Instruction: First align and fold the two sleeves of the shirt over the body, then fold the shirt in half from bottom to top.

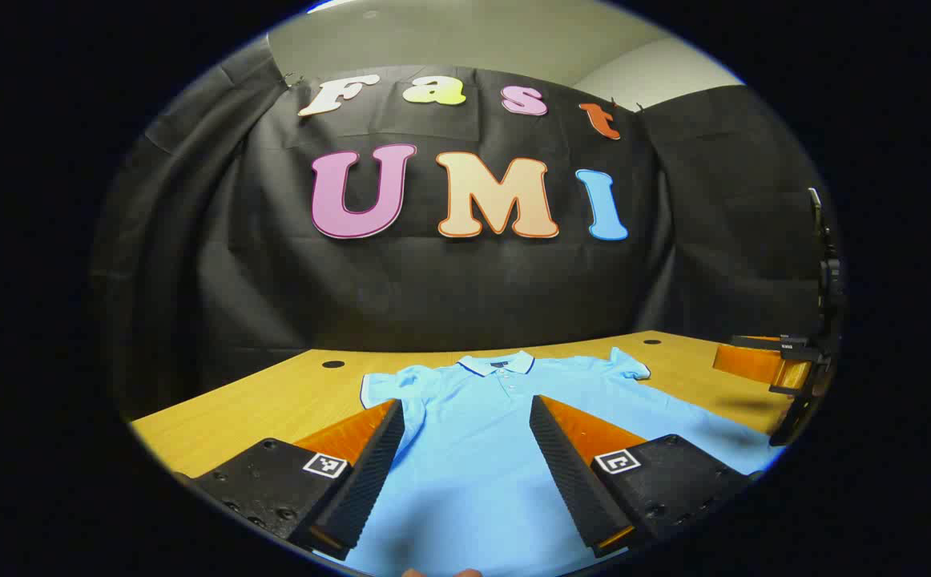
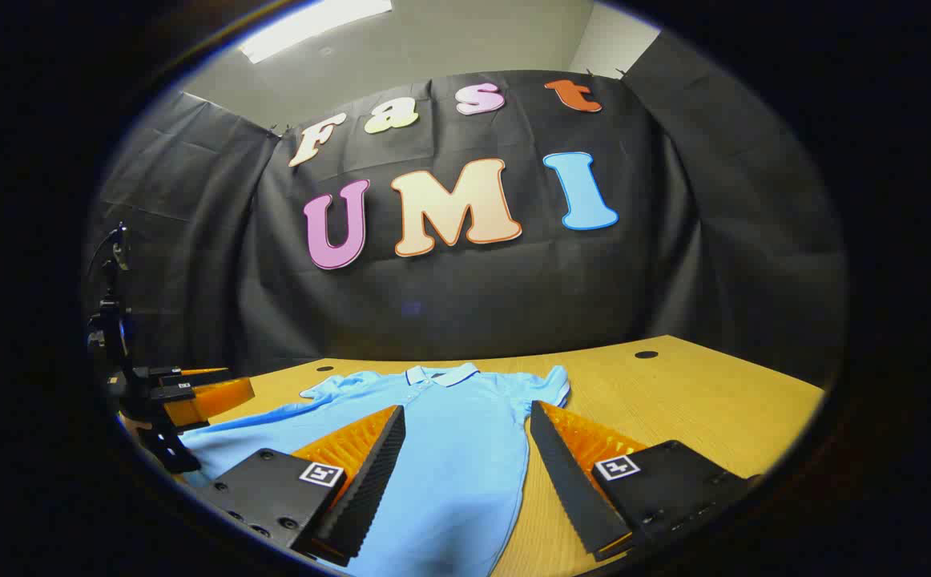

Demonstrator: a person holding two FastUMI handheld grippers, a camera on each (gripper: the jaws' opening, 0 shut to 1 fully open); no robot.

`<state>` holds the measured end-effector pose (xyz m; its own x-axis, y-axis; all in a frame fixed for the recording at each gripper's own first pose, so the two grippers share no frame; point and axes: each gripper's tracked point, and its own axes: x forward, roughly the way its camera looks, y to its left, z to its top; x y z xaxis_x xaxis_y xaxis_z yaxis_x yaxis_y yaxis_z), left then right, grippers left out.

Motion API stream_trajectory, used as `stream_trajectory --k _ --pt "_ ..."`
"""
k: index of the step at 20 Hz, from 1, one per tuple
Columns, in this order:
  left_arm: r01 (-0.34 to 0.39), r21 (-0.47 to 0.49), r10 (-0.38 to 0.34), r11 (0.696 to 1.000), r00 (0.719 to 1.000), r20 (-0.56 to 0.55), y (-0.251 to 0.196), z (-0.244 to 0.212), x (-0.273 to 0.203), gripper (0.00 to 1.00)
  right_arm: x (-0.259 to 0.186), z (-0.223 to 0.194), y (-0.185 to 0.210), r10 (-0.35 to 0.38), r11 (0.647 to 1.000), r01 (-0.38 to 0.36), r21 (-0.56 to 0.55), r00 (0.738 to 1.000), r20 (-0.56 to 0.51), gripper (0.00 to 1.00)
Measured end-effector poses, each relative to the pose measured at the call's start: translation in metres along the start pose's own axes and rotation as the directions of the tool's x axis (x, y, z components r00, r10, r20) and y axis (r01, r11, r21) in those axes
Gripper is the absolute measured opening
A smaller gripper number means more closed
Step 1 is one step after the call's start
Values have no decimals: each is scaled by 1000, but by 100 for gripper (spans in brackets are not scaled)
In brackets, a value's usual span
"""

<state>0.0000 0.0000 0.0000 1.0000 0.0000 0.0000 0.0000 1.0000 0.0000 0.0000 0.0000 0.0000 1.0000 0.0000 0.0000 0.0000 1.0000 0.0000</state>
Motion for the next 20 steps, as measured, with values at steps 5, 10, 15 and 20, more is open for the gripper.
stream_trajectory --k 5,10,15,20 --pt "-7 1 7 1000 1000 -11 3 -1 0 96 0 1 -1 -10 1000 10 2 1000 -2 98" --pt "-4 1 4 1000 1000 -10 2 -1 0 96 0 1 -6 -23 999 23 25 1000 -2 98" --pt "-3 1 3 1000 1000 -11 1 -2 0 96 1 2 -14 -35 995 36 93 999 -6 94" --pt "-4 0 4 1000 1000 -8 1 -1 0 96 1 2 -15 -33 993 33 111 999 -3 97"
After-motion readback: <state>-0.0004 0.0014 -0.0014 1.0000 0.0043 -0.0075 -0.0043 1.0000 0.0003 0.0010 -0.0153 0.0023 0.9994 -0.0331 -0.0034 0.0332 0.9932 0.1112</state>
